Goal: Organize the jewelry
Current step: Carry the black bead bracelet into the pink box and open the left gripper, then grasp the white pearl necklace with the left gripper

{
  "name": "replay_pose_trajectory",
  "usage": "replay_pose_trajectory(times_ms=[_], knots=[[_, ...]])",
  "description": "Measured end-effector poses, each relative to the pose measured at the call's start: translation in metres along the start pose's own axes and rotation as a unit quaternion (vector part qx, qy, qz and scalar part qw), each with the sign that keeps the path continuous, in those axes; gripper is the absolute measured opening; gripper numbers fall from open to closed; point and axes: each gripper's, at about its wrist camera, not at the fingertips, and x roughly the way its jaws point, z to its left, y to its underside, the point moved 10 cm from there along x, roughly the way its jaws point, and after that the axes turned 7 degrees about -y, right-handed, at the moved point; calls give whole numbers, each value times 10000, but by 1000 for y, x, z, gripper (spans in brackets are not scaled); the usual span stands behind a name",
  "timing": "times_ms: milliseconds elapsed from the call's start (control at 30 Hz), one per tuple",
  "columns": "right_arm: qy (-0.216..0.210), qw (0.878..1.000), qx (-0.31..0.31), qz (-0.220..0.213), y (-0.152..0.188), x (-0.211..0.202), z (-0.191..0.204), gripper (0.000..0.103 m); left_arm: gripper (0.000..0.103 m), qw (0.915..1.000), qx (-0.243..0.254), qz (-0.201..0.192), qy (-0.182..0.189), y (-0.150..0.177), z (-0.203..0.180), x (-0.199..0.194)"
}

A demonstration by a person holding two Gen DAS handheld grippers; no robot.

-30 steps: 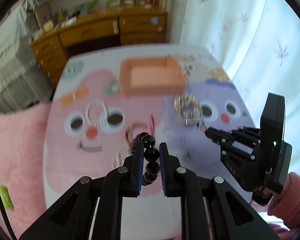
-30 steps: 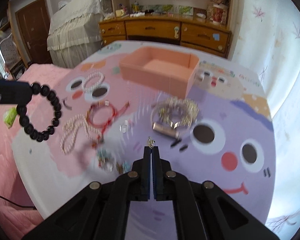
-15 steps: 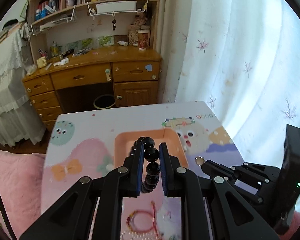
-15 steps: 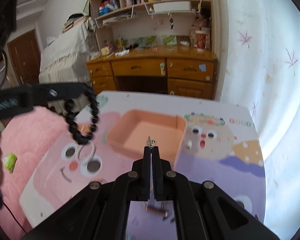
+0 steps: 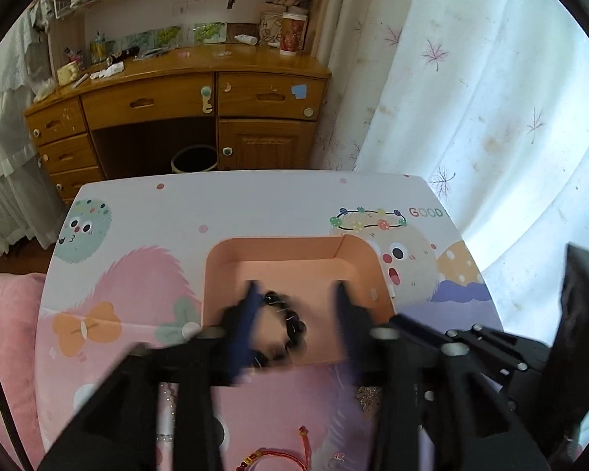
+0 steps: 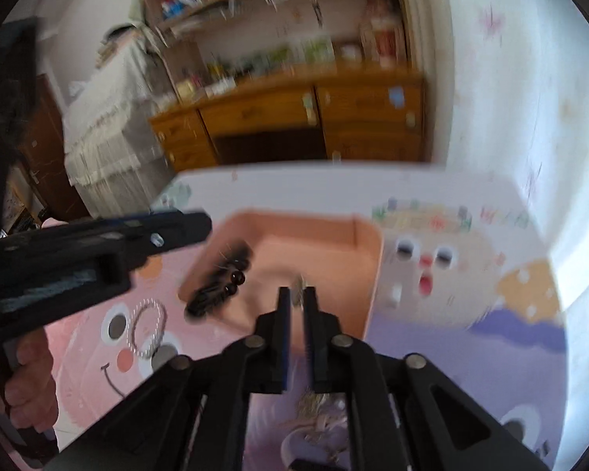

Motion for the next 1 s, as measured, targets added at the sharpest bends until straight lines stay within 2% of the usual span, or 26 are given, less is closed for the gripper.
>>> replay_pose_trajectory(times_ms=[100, 233, 400, 600, 833, 1000], knots=[[29, 10000, -49, -20, 4, -1, 3, 17, 61, 9999, -17, -88, 91, -3, 3, -7], [14, 10000, -44, 56, 13, -7, 7, 28, 61, 10000, 36, -24, -41, 2, 15, -14], [13, 9999, 113, 125, 28, -20, 10, 28, 66, 9997, -102, 141, -142, 17, 39, -24], [-46, 9975, 663, 234, 56, -39, 15, 29, 68, 9987, -140, 463, -143, 50, 68, -40], [152, 9922, 1141, 477, 108, -60, 26, 29, 70, 9954, 257, 925, -64, 98, 80, -55], [286, 9875, 1351, 758, 147, -63, 37, 29, 70, 9875, 786, 1365, 84, 139, 72, -60]])
